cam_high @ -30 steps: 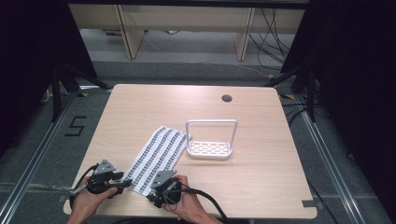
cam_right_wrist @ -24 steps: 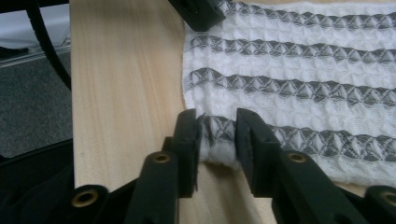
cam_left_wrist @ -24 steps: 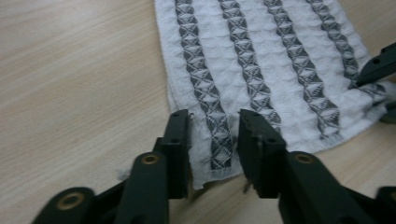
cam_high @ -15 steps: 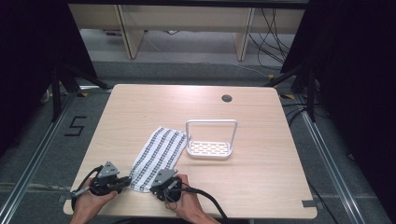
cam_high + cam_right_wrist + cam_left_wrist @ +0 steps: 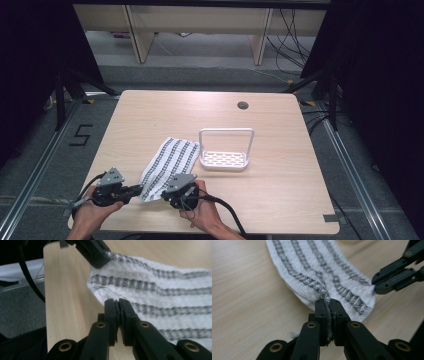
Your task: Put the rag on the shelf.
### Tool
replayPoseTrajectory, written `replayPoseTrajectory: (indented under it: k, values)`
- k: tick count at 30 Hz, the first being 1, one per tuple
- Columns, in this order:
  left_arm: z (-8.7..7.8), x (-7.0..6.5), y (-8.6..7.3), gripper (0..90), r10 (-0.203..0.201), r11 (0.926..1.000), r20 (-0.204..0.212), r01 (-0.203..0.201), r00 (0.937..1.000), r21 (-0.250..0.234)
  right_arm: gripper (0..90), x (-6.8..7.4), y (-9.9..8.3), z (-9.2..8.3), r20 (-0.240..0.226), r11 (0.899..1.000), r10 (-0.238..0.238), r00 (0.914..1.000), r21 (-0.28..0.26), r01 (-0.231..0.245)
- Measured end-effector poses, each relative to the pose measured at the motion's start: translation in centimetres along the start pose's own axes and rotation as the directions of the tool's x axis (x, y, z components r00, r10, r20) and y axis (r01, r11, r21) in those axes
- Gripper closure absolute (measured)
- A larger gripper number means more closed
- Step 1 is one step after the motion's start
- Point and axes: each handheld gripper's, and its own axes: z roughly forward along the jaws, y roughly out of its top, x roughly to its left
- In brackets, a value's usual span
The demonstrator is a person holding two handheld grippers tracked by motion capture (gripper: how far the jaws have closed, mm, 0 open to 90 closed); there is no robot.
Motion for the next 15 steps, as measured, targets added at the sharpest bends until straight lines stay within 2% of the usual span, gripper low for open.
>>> replayPoseTrajectory:
  k: [1, 3, 4, 5, 6, 7, 8, 9, 10, 12, 13, 15]
  values:
    - [-0.2, -0.1, 0.5, 85.0, -0.032, 0.9990, 0.003, 0.032, 0.9995, -0.032, 86.1, -0.1, 0.3, -0.4, 0.006, 1.000, 0.001, 1.0000, -0.011, -0.001]
    - [-0.6, 0.1, 1.0, 85.0, -0.032, 0.9982, 0.019, 0.033, 0.9993, -0.049, 86.2, -0.3, 0.7, -0.9, 0.012, 1.000, 0.011, 0.9999, -0.020, -0.011]
    - [-1.2, 0.2, 2.1, 85.0, -0.050, 0.9967, 0.044, 0.052, 0.9978, -0.062, 86.2, -0.8, 1.8, -2.0, 0.029, 0.999, 0.013, 0.9995, -0.048, -0.012]
    - [-1.2, 0.2, 2.1, 85.0, -0.050, 0.9967, 0.044, 0.052, 0.9978, -0.062, 86.2, -0.8, 1.8, -2.0, 0.029, 0.999, 0.013, 0.9995, -0.048, -0.012]
    - [-1.8, 0.3, 3.5, 85.0, -0.043, 0.9972, 0.063, 0.047, 0.9971, -0.058, 86.3, -1.3, 2.8, -2.9, 0.042, 0.997, 0.008, 0.9991, -0.071, -0.005]
    - [-1.8, 0.3, 3.5, 85.0, -0.043, 0.9972, 0.063, 0.047, 0.9971, -0.058, 86.3, -1.5, 3.2, -3.3, 0.052, 0.996, 0.008, 0.9986, -0.084, -0.004]
    - [-2.2, 0.3, 4.4, 85.0, -0.042, 0.9967, 0.064, 0.046, 0.9971, -0.067, 86.3, -1.8, 3.7, -3.7, 0.058, 0.996, 0.007, 0.9983, -0.094, -0.002]
    - [-2.2, 0.3, 4.4, 85.0, -0.042, 0.9967, 0.064, 0.046, 0.9971, -0.067, 86.3, -1.8, 3.7, -3.7, 0.058, 0.996, 0.007, 0.9983, -0.094, -0.002]
    - [-2.7, 0.3, 5.5, 85.0, -0.050, 0.9969, 0.077, 0.054, 0.9958, -0.057, 86.3, -2.2, 4.6, -4.5, 0.060, 0.993, 0.003, 0.9982, -0.116, 0.004]
    - [-3.1, 0.3, 6.6, 85.0, -0.057, 0.9960, 0.087, 0.063, 0.9945, -0.063, 86.3, -2.6, 5.4, -5.2, 0.069, 0.992, 0.012, 0.9976, -0.126, -0.004]
    - [-3.3, 0.3, 7.1, 85.0, -0.062, 0.9961, 0.093, 0.067, 0.9938, -0.057, 86.4, -2.9, 5.8, -5.5, 0.073, 0.990, 0.003, 0.9974, -0.141, 0.007]
    - [-3.5, 0.3, 7.5, 85.0, -0.066, 0.9956, 0.090, 0.071, 0.9937, -0.060, 86.4, -3.0, 6.2, -5.8, 0.078, 0.989, 0.007, 0.9969, -0.151, 0.005]
